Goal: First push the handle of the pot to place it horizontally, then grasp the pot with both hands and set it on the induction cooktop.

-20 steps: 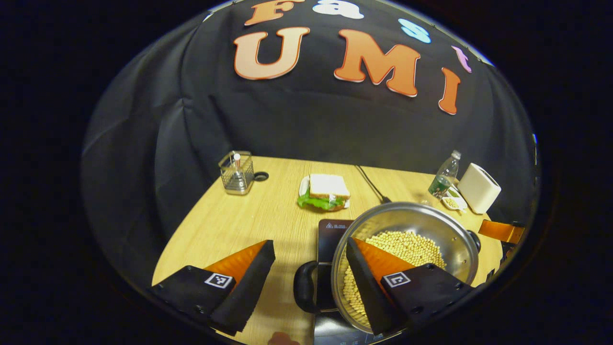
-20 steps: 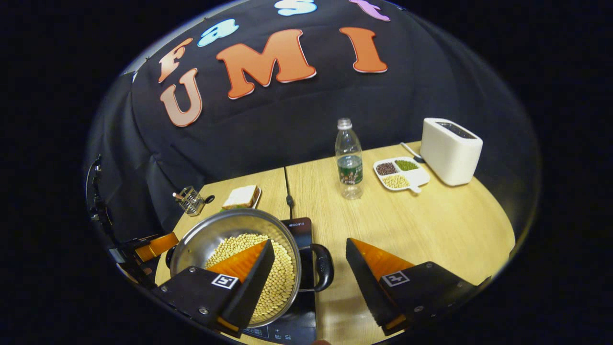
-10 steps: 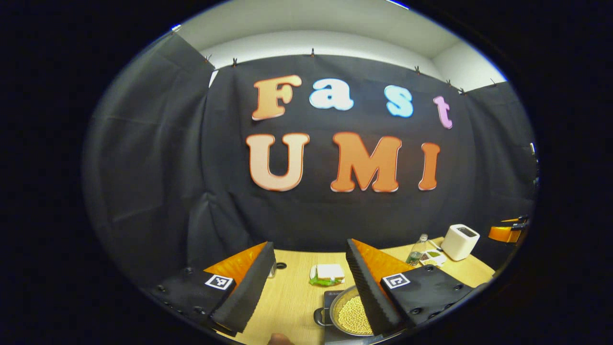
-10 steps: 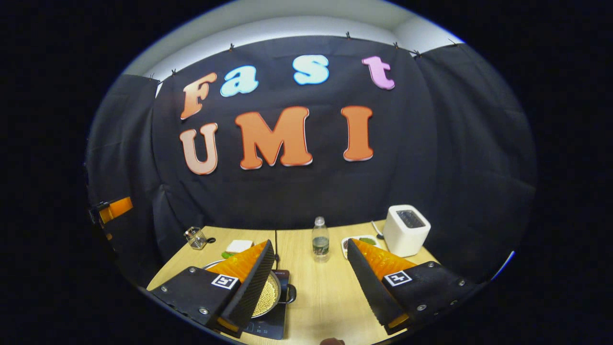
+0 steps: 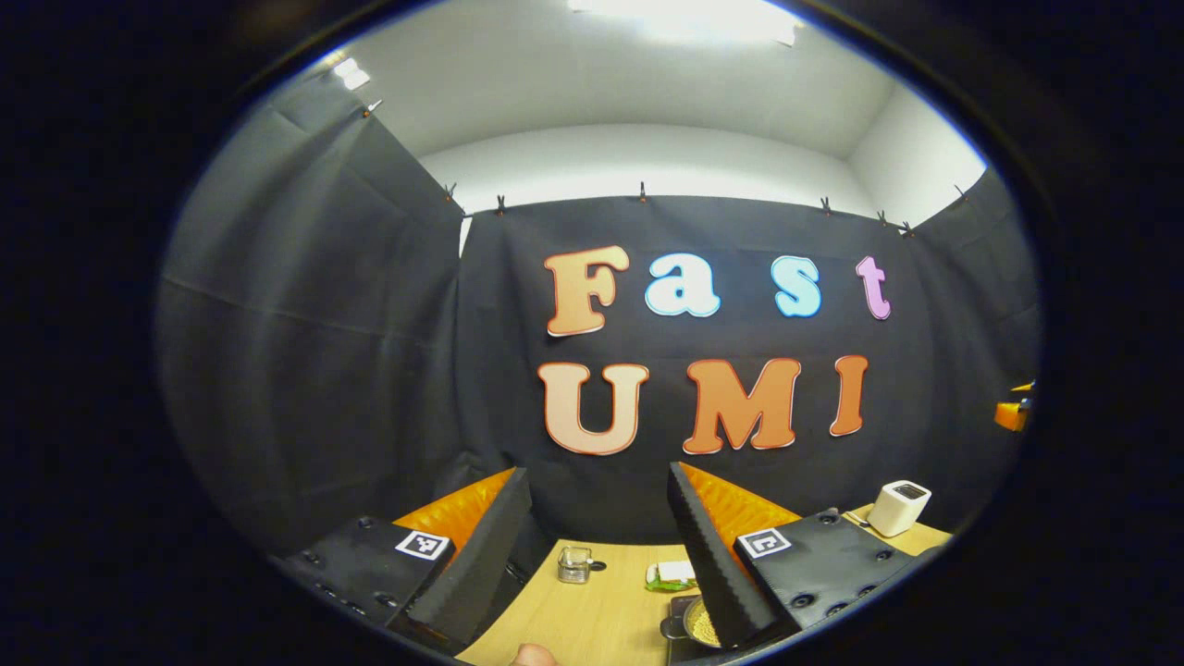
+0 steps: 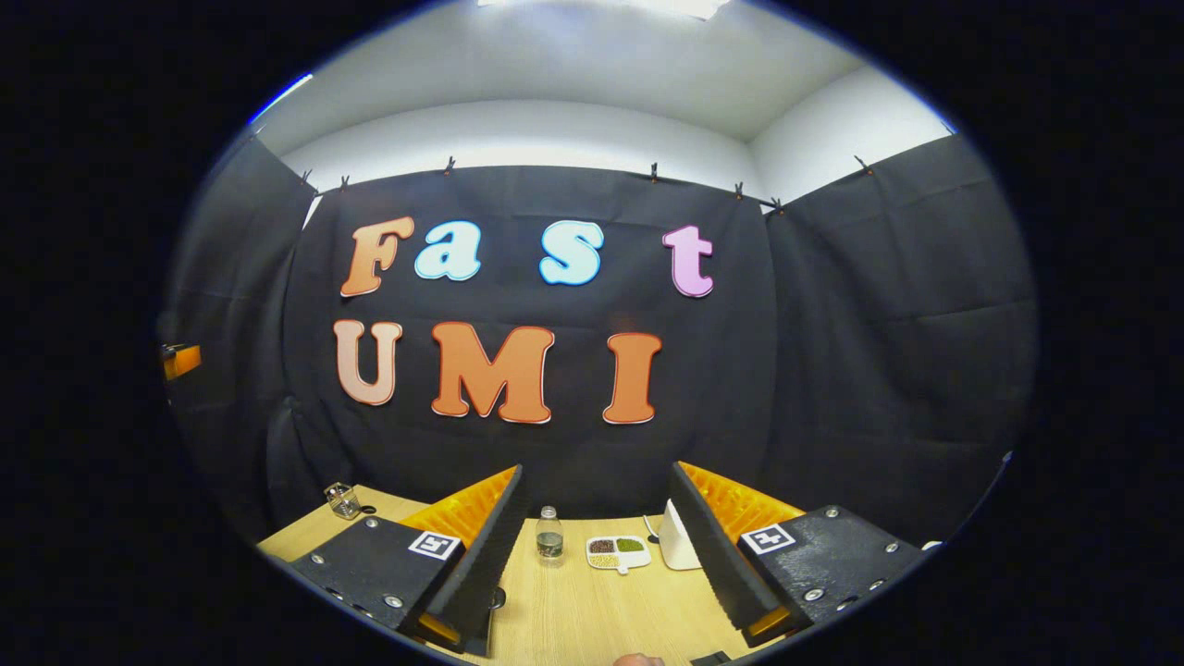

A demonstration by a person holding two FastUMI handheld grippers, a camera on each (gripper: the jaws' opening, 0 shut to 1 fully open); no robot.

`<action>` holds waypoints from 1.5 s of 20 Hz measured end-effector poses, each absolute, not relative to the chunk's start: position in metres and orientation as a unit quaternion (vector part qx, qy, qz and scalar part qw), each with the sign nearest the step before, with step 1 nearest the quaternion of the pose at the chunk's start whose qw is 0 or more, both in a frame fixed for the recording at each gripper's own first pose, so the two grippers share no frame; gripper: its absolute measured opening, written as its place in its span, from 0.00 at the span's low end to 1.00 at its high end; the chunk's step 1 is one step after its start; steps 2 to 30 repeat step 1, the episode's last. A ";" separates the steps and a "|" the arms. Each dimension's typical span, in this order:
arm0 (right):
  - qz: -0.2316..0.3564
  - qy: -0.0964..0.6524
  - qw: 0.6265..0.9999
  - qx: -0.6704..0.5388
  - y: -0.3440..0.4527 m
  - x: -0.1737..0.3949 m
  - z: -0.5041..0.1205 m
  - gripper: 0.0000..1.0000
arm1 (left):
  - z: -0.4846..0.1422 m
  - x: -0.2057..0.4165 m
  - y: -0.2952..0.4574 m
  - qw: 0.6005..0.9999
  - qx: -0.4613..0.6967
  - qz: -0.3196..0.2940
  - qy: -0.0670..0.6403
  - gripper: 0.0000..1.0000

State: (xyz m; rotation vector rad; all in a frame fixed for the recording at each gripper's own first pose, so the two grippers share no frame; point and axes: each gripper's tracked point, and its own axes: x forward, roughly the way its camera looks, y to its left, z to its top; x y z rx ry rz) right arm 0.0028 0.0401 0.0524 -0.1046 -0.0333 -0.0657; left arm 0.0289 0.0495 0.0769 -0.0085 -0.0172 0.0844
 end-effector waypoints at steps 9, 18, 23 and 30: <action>-0.029 -0.015 0.998 -0.048 0.042 0.000 0.051 0.95 | 0.078 0.025 0.042 0.999 -0.010 0.037 -0.012 0.98; -0.029 -0.015 0.998 -0.048 0.042 0.000 0.051 0.95 | 0.078 0.025 0.042 0.999 -0.010 0.037 -0.012 0.98; -0.029 -0.015 0.998 -0.048 0.042 0.000 0.051 0.95 | 0.078 0.025 0.042 0.999 -0.010 0.037 -0.012 0.98; -0.029 -0.015 0.998 -0.048 0.042 0.000 0.051 0.95 | 0.078 0.025 0.042 0.999 -0.010 0.037 -0.012 0.98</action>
